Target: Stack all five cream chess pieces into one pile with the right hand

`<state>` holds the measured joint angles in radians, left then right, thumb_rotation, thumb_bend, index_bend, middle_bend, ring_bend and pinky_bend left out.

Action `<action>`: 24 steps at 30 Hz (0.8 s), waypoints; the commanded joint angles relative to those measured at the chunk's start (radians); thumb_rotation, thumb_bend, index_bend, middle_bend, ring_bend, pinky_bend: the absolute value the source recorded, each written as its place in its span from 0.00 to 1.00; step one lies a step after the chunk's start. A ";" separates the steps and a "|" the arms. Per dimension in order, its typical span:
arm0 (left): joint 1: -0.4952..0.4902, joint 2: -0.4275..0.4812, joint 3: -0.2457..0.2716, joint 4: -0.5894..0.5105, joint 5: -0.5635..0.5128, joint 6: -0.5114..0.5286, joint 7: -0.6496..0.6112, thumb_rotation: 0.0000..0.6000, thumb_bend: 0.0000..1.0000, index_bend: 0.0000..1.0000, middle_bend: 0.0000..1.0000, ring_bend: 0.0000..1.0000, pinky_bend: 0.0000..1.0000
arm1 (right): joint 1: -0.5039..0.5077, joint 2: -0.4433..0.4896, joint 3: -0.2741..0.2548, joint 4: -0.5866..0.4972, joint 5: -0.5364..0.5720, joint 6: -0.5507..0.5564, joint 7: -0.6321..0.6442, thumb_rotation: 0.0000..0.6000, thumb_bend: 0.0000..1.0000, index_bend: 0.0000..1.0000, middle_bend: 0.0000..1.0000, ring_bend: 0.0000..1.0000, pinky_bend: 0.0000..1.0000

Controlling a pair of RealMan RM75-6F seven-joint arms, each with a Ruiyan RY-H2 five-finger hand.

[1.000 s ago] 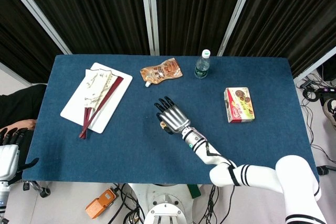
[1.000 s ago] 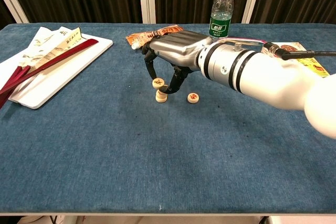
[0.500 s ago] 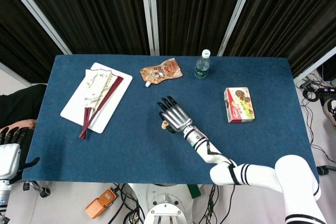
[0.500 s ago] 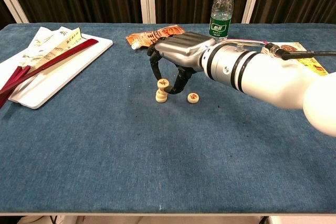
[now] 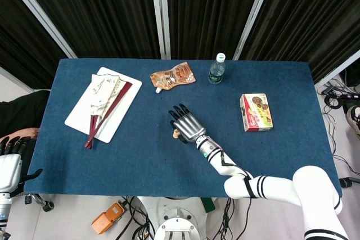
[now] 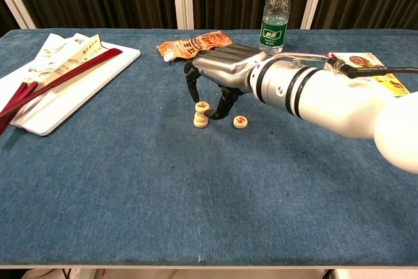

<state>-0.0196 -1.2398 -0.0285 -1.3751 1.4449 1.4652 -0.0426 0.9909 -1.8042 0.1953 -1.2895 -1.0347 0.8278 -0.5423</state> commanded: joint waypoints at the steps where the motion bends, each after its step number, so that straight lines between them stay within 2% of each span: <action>1: -0.001 0.000 0.000 0.000 0.000 -0.002 0.000 1.00 0.03 0.20 0.17 0.10 0.00 | -0.002 0.004 -0.003 -0.006 -0.003 0.005 0.000 1.00 0.48 0.48 0.18 0.08 0.07; 7: -0.003 -0.001 -0.001 0.003 0.000 -0.003 -0.001 1.00 0.03 0.20 0.17 0.10 0.00 | -0.031 0.042 -0.001 -0.059 -0.038 0.065 0.023 1.00 0.48 0.44 0.18 0.08 0.07; 11: -0.005 -0.003 -0.002 0.006 -0.002 -0.007 -0.005 1.00 0.03 0.20 0.17 0.10 0.00 | -0.082 0.112 -0.028 -0.120 -0.055 0.112 0.030 1.00 0.44 0.43 0.18 0.08 0.07; 16: -0.011 -0.005 -0.003 0.003 0.003 -0.007 -0.003 1.00 0.04 0.20 0.17 0.10 0.00 | -0.127 0.173 -0.065 -0.168 -0.038 0.114 0.035 1.00 0.40 0.43 0.18 0.08 0.07; 24: -0.015 -0.001 -0.002 -0.013 0.012 -0.004 0.012 1.00 0.04 0.20 0.17 0.10 0.00 | -0.129 0.118 -0.077 -0.098 -0.015 0.067 0.059 1.00 0.40 0.45 0.18 0.08 0.07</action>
<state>-0.0347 -1.2408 -0.0302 -1.3875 1.4570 1.4614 -0.0305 0.8591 -1.6689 0.1163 -1.4073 -1.0556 0.9061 -0.4918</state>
